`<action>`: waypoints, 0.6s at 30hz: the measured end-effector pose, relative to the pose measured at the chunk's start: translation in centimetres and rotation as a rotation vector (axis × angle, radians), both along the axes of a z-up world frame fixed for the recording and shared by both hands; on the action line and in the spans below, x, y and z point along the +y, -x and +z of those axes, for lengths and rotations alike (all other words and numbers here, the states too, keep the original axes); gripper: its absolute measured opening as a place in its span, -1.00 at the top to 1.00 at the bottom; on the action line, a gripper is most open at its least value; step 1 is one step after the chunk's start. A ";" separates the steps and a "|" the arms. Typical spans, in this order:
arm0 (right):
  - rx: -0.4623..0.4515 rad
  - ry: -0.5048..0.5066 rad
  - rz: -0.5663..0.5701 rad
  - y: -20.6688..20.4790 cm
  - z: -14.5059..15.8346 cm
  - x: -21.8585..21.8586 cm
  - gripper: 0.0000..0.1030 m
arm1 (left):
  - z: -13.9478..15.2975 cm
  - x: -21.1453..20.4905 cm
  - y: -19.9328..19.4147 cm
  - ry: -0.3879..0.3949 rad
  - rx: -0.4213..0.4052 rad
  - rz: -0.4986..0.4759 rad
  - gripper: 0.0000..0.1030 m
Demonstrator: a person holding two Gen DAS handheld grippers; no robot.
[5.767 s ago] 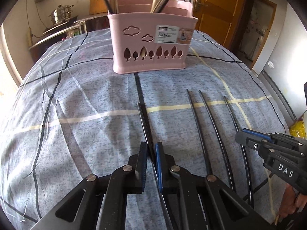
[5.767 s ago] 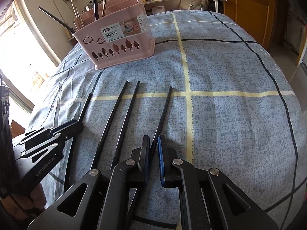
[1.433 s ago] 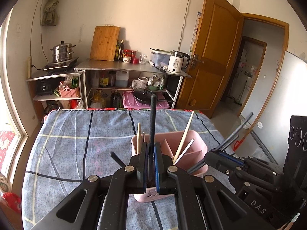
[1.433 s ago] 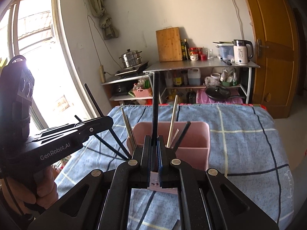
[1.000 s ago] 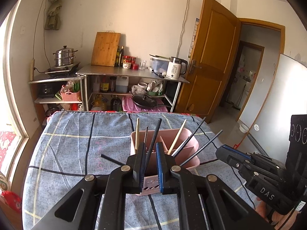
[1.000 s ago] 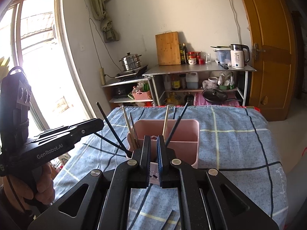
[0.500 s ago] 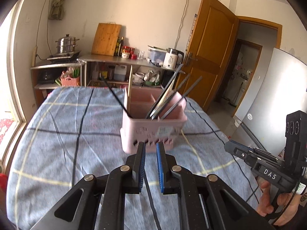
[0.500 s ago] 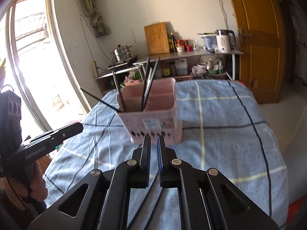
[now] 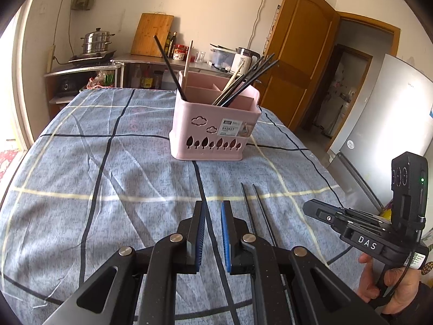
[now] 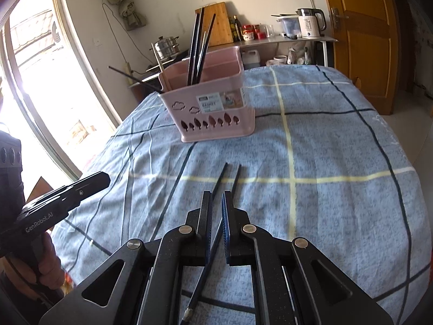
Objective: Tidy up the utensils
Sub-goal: 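Move both tools back toward the last black chopsticks on the cloth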
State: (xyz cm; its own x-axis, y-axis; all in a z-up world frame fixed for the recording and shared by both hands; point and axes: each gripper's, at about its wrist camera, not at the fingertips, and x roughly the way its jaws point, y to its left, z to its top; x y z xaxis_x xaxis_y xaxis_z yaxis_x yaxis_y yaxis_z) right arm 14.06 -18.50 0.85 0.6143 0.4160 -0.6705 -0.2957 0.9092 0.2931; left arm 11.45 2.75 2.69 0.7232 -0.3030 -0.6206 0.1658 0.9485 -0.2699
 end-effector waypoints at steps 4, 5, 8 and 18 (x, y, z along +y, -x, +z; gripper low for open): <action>0.016 0.007 0.004 0.0 -0.5 0.3 0.85 | -0.4 0.0 0.5 -0.003 0.002 0.000 0.79; 0.018 0.009 0.005 0.1 -0.6 0.4 0.84 | -0.4 0.0 0.5 -0.004 0.003 0.001 0.79; 0.028 0.013 0.010 0.1 -0.9 0.7 0.80 | -0.7 0.0 0.4 -0.001 0.011 0.001 0.79; 0.084 0.056 0.015 -1.0 -3.3 2.2 0.79 | -2.0 0.0 0.1 0.004 0.044 -0.005 0.79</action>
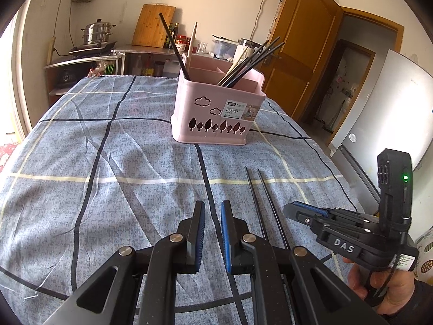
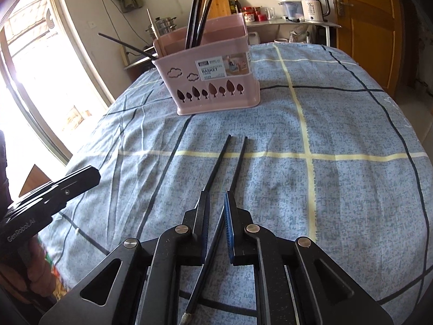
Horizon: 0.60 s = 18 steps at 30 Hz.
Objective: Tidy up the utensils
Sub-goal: 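Move both tools back toward the last black chopsticks on the cloth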
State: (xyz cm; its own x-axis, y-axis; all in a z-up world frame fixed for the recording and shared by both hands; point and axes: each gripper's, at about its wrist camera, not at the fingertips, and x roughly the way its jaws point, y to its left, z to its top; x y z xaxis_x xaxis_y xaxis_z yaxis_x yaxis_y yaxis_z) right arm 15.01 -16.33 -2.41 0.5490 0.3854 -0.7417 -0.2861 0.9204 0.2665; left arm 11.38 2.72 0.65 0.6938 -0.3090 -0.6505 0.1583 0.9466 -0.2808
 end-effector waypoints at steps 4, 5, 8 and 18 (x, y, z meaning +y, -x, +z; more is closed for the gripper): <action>0.037 0.028 -0.010 -0.9 -1.3 0.4 0.79 | -0.5 -0.2 -0.7 0.011 0.021 -0.005 0.79; 0.051 0.041 -0.013 -1.1 -1.7 0.5 0.79 | -0.6 -0.4 -0.9 0.018 0.029 -0.008 0.79; 0.054 0.044 -0.007 -1.0 -2.1 0.4 0.79 | -1.0 -1.0 -1.5 0.033 0.048 -0.027 0.79; 0.065 0.032 -0.007 -0.2 -2.0 -2.4 0.82 | -3.1 -6.5 -4.8 0.004 0.127 -0.141 0.69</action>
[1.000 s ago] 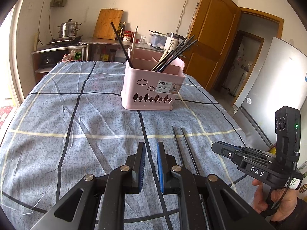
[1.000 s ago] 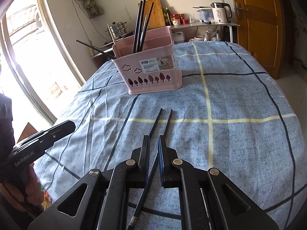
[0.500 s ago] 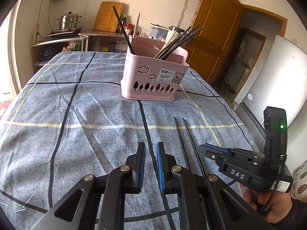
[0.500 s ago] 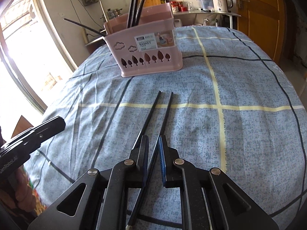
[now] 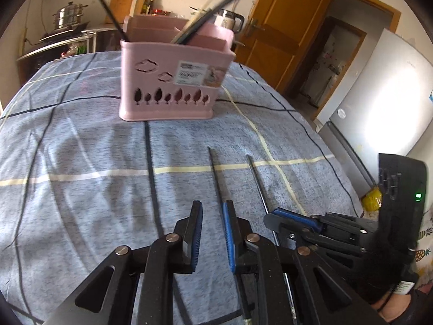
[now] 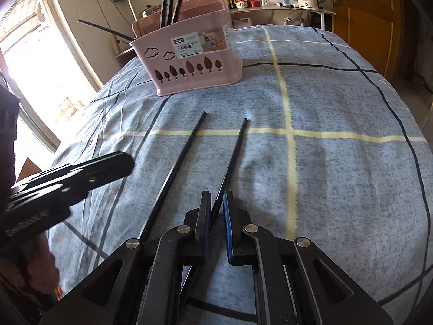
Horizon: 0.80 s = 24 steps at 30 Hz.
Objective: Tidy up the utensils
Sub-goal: 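Move both tools back toward the last black chopsticks on the cloth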
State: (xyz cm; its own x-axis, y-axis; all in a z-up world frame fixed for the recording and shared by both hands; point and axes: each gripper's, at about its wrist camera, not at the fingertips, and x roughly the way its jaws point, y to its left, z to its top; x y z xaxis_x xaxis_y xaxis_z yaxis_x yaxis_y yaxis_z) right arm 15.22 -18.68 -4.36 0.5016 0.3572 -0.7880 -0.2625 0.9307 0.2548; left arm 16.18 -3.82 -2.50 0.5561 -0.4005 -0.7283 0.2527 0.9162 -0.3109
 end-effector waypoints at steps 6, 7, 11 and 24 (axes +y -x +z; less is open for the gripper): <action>0.007 -0.008 -0.021 0.4 0.0 -1.8 0.82 | -2.0 -2.7 -1.2 -0.059 0.045 -0.019 0.68; 0.008 -0.011 -0.023 0.4 0.0 -2.0 0.82 | -2.0 -3.0 -1.1 -0.074 0.027 -0.017 0.68; 0.010 -0.008 -0.019 0.3 0.0 -2.0 0.82 | -2.0 -3.6 -1.0 -0.151 0.011 -0.011 0.87; 0.020 0.022 -0.029 -0.9 0.0 -1.4 0.82 | -2.0 2.9 0.7 -0.118 0.074 0.154 0.88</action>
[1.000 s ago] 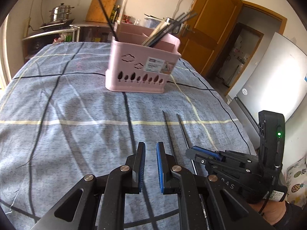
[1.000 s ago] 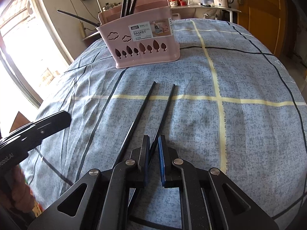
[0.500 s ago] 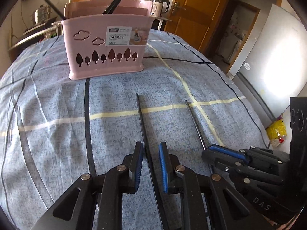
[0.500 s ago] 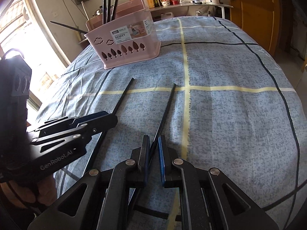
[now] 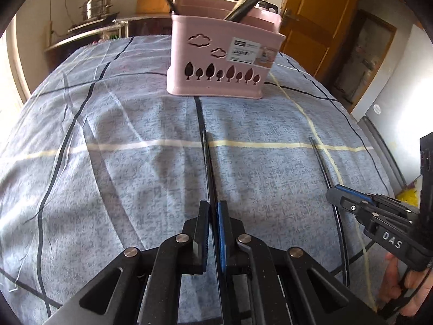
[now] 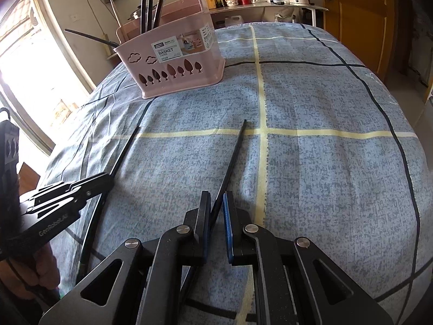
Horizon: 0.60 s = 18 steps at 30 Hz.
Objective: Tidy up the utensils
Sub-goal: 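Move both tools back toward the last black chopsticks on the cloth, then grasp a black chopstick with the left tool while the right tool grasps another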
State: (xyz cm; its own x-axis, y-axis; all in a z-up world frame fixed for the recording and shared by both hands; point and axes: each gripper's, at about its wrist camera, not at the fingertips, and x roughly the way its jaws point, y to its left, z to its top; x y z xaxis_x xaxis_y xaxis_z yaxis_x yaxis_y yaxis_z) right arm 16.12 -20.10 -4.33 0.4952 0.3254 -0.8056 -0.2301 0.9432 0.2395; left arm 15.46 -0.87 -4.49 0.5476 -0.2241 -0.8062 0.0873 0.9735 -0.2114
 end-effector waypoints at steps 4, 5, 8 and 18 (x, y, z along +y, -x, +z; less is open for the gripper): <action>0.013 0.025 -0.015 -0.9 0.0 0.3 0.81 | 0.0 0.0 -0.9 -0.013 0.027 -0.002 0.87; 0.020 0.031 -0.018 -1.2 0.0 0.4 0.81 | 0.1 -0.2 -1.2 -0.031 0.027 -0.014 0.85; 0.029 0.057 -0.016 -1.7 0.0 0.8 0.81 | 0.2 -1.3 -1.8 -0.085 0.028 -0.045 0.77; 0.044 0.027 0.004 -2.4 0.2 1.1 0.86 | 0.4 -1.1 -2.8 -0.082 0.044 -0.050 0.90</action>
State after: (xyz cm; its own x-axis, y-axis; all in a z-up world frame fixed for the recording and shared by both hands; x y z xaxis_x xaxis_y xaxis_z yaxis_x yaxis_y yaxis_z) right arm 18.47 -19.03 -4.14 0.4583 0.3047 -0.8350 -0.2234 0.9487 0.2236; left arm 18.23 -2.00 -4.12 0.5008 -0.1824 -0.8461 0.1286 0.9824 -0.1356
